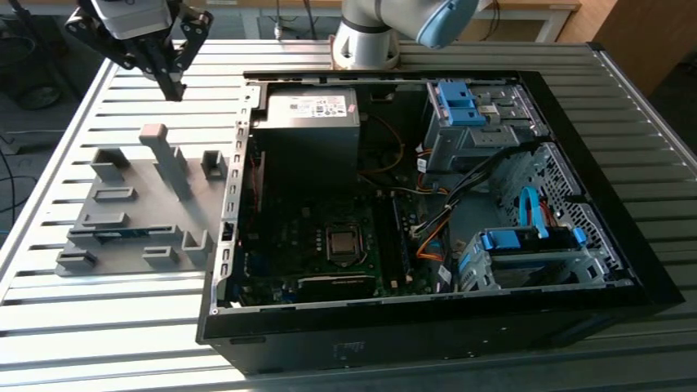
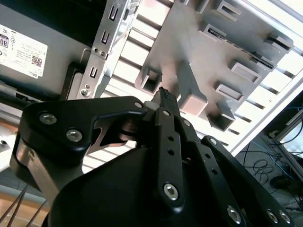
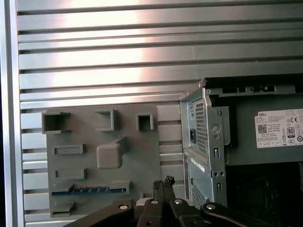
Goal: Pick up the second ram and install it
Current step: 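Reach for the second ram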
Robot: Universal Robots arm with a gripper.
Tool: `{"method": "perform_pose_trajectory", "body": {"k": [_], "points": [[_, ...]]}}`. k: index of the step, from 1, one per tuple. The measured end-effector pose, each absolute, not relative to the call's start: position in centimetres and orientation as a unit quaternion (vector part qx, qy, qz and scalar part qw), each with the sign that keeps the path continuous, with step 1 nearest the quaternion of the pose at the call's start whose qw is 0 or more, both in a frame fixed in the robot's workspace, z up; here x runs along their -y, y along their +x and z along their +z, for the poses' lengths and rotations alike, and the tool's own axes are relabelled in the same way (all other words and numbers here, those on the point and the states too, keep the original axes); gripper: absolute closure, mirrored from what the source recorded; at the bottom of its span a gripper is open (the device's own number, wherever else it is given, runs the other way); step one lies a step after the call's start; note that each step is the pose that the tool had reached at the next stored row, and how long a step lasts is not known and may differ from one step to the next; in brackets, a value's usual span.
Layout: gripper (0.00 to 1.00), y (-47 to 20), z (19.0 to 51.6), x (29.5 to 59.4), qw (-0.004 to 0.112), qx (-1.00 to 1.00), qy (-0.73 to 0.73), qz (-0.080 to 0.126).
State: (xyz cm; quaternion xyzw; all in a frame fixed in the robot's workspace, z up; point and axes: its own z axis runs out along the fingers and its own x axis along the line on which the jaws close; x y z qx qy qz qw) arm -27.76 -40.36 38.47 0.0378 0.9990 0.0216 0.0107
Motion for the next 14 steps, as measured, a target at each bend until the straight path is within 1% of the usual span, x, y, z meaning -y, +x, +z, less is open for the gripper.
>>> {"method": "perform_pose_trajectory", "body": {"k": [6,14], "points": [[0.89,-28.1,38.5,41.3,0.011,-0.999,0.038,0.02],[0.89,-30.0,38.4,41.5,0.011,-0.999,0.038,0.02]]}}
